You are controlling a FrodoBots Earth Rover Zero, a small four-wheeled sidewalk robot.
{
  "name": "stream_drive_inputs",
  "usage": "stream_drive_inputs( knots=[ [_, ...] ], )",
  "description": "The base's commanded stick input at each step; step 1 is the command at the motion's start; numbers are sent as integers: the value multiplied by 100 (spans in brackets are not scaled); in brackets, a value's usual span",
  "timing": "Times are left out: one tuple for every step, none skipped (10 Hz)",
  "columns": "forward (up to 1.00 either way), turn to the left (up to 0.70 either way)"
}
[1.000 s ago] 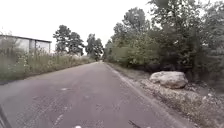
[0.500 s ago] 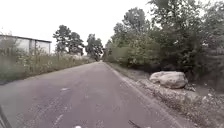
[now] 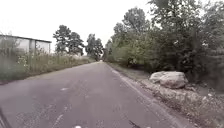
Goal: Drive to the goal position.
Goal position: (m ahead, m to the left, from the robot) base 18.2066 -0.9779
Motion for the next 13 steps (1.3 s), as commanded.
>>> stream_drive_inputs(
  knots=[
    [7,0],
    [7,0],
    [7,0],
    [7,0],
    [7,0],
    [7,0],
    [7,0],
    [7,0],
    [7,0],
    [7,0],
    [7,0],
    [7,0],
    [7,0]
  ],
)
